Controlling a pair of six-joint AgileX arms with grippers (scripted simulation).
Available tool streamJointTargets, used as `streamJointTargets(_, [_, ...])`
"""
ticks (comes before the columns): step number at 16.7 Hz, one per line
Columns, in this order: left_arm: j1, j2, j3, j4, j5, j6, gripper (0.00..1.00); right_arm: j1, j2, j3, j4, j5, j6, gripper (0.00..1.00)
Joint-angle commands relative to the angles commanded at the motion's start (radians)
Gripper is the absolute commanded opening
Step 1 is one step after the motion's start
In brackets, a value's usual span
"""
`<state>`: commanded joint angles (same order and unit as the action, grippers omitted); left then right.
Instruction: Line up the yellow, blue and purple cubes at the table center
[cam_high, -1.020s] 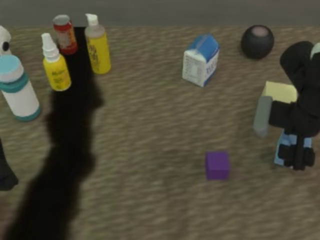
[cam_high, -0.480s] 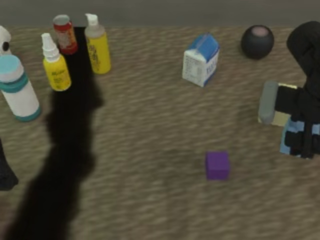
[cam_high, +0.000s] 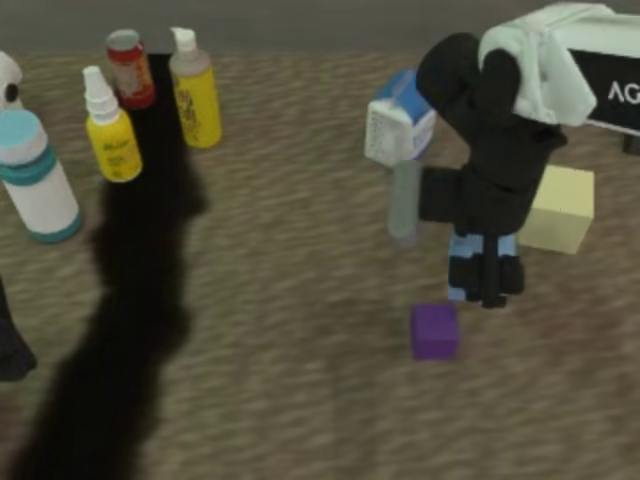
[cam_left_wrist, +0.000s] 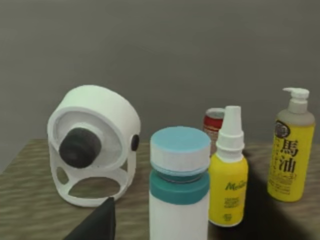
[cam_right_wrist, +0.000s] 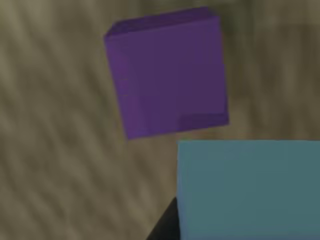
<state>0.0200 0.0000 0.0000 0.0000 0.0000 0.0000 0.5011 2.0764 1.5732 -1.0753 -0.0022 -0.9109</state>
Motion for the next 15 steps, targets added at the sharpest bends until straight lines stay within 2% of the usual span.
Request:
streamJointTargets(3, [0.000, 0.000, 0.000, 0.000, 0.000, 0.000, 1.00, 0.160, 0.076, 0.147, -0.063, 0.001, 0.059, 0.00])
streamJointTargets(6, [0.000, 0.000, 0.000, 0.000, 0.000, 0.000, 1.00, 0.244, 0.118, 0.230, -0.099, 0.002, 0.099, 0.00])
streamJointTargets(11, [0.000, 0.000, 0.000, 0.000, 0.000, 0.000, 1.00, 0.248, 0.118, 0.233, -0.097, 0.002, 0.103, 0.00])
streamJointTargets(15, [0.000, 0.000, 0.000, 0.000, 0.000, 0.000, 1.00, 0.250, 0.148, 0.164, 0.001, 0.002, 0.104, 0.00])
